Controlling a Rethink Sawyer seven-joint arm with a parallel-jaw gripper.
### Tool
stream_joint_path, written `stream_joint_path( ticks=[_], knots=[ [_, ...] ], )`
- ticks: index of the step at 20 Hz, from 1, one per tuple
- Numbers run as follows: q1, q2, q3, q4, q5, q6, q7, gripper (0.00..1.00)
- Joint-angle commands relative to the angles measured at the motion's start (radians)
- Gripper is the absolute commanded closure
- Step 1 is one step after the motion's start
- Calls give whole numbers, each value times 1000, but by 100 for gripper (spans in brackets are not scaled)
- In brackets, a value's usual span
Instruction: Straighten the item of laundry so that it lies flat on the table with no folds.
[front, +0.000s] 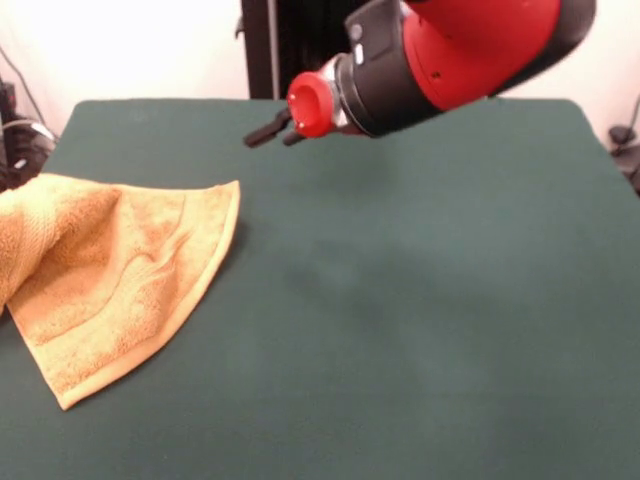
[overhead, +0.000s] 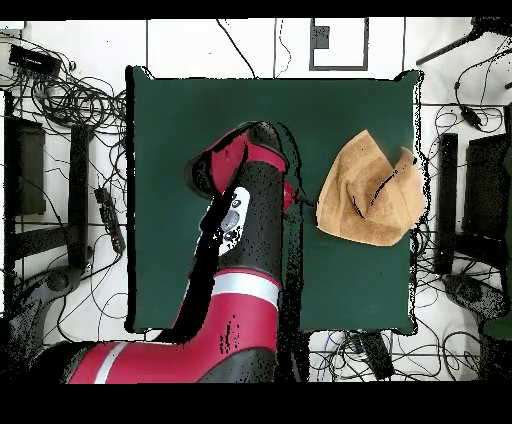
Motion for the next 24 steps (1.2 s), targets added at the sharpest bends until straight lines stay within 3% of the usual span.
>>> stream_joint_path(
  ticks=[1,10,24],
  knots=[
    [13,97,24,-45,47,9,334,0],
    [-2,156,1,-33,-14,-154,386,0],
    [65,208,-87,-111,-140,-184,276,0]
  ],
)
